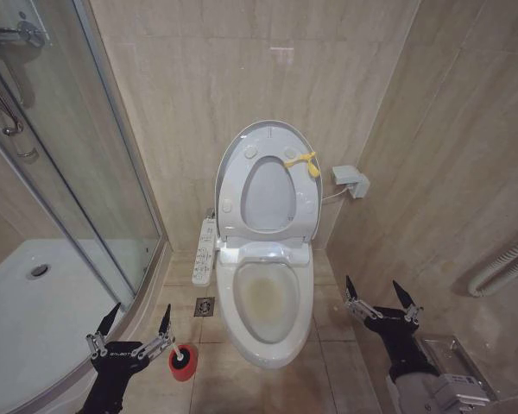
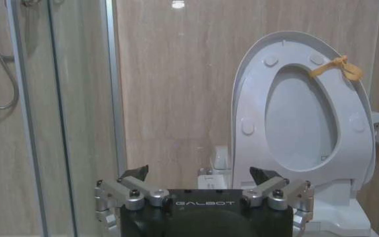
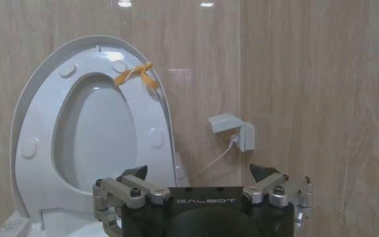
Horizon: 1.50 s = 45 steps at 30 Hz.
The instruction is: Open the toilet lid, clean the toilet bowl with a toilet brush, close the toilet lid, and flush.
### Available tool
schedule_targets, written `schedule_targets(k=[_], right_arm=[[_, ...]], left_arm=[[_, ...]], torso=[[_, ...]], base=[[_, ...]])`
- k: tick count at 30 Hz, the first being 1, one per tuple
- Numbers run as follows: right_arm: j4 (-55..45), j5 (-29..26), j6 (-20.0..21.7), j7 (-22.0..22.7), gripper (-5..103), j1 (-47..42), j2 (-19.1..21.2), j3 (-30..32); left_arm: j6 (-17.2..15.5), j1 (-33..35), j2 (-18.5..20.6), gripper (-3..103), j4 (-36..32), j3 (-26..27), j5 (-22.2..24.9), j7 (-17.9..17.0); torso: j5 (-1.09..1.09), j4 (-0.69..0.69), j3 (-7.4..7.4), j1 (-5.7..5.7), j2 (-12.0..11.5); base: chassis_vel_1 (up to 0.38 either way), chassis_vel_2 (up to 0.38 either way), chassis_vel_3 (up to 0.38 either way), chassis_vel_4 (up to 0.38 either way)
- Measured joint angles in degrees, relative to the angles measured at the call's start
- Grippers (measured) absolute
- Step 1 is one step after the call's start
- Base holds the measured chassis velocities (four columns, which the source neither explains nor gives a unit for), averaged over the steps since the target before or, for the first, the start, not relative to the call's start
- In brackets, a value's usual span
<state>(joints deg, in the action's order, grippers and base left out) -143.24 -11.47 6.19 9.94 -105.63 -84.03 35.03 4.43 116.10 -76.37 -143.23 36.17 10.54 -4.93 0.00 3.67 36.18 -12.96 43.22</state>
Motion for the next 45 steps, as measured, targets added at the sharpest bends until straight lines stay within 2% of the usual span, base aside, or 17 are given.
schedule_targets(k=[45], right_arm=[[0.0, 0.0, 0.0, 0.0, 100, 0.0, 0.0, 0.0]], left_arm=[[0.0, 0.0, 0.0, 100, 0.0, 0.0, 0.0, 0.0]], torso=[[0.0, 0.0, 0.0, 0.0, 0.0]], base=[[0.0, 0.0, 0.0, 0.0]])
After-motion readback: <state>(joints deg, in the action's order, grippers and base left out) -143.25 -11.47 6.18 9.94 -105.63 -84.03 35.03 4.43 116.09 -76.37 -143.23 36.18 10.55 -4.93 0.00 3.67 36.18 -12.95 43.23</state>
